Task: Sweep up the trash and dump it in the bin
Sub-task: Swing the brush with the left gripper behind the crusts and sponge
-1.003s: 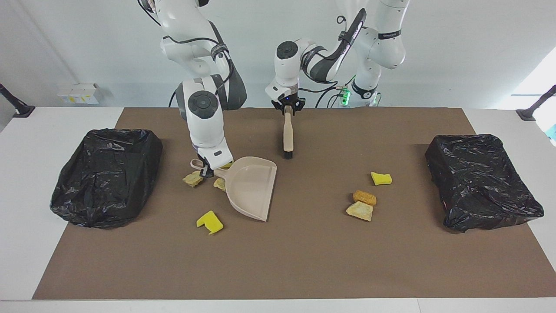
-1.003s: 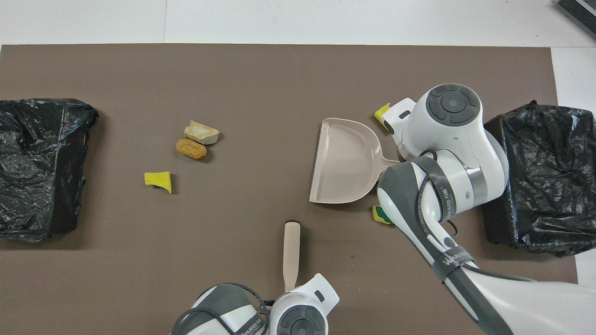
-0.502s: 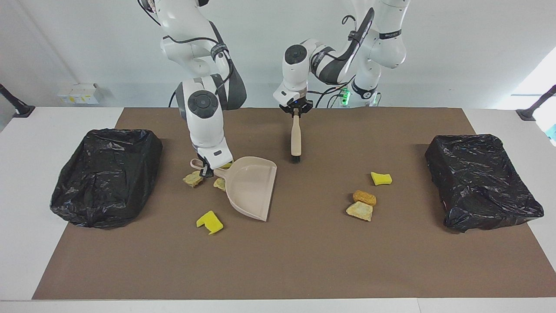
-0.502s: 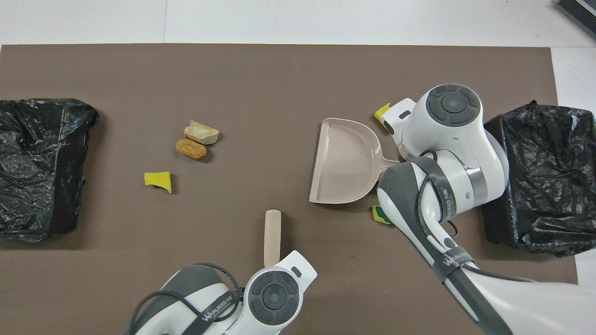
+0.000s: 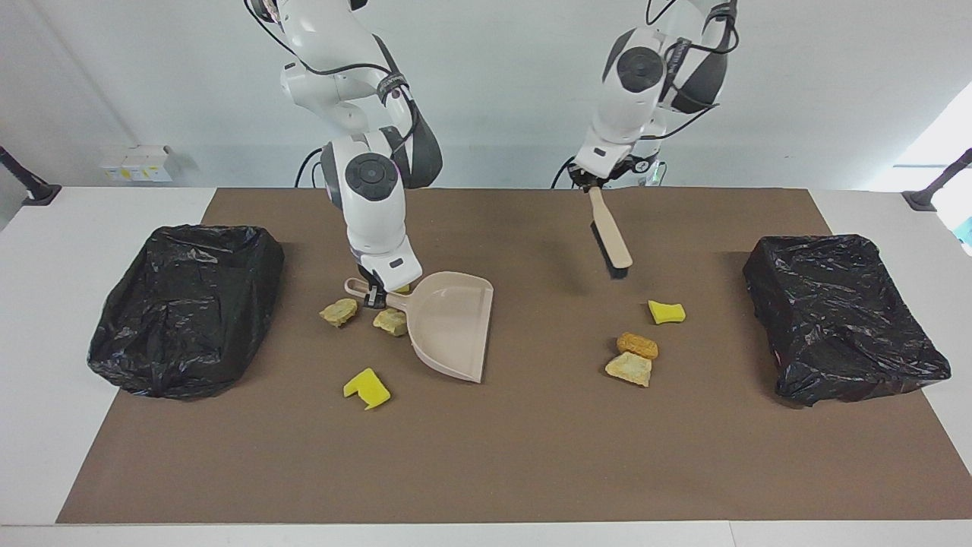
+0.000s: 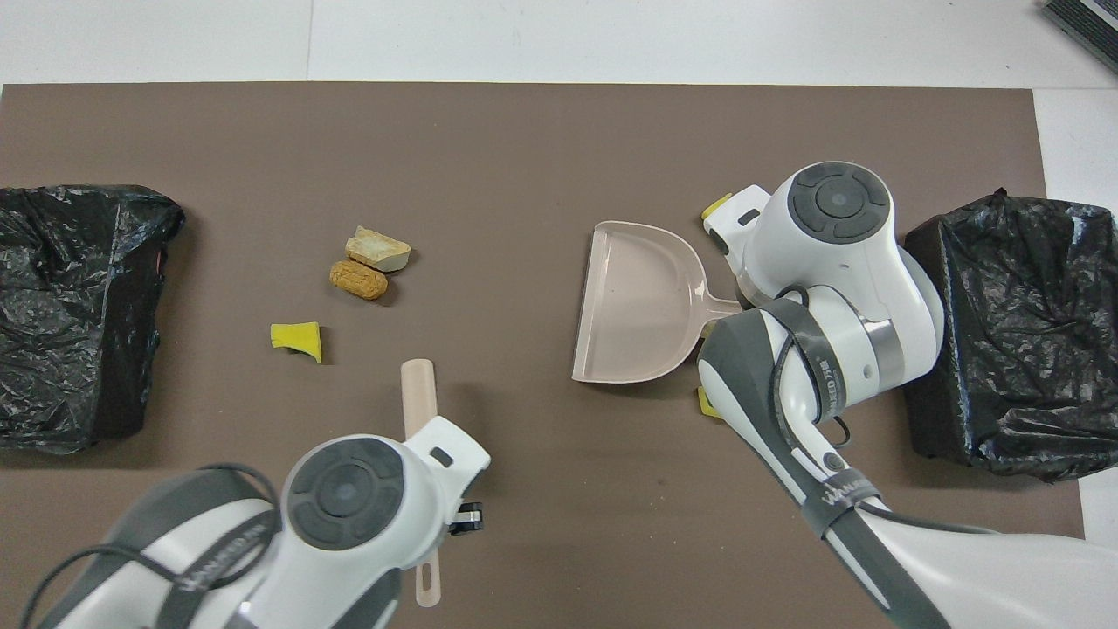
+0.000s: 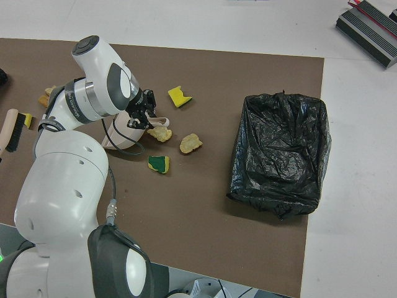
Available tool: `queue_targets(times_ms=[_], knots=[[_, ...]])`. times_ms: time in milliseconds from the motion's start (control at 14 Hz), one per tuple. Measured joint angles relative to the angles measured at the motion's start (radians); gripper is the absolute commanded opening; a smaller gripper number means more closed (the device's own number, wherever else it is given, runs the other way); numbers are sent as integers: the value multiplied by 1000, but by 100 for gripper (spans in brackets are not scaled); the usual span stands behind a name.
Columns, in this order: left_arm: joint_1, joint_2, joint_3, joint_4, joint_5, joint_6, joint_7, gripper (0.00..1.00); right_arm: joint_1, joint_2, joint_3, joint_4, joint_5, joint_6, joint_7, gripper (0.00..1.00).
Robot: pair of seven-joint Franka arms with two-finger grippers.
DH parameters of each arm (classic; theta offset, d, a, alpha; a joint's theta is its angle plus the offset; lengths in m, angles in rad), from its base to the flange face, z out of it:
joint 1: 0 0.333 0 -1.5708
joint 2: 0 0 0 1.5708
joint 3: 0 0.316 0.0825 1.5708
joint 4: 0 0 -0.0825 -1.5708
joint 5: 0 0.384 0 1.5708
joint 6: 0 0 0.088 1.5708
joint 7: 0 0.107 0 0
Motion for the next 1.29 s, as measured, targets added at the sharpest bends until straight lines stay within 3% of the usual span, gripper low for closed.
queue_targets(times_ms=[287,573,932,1290], knots=[[222,94,4,112,19,-8,114,0,44,5,1,-1,-5,27,0,0],[319,233,2,229,93,-2,220,0,60,14,1,-1,-6,38,0,0],[358,289,-3,139,127,145,382,0,61,27,1,-3,-6,45,0,0],[298,300,-29,3,125,336,395,0,61,28,0,-5,-6,45,0,0]])
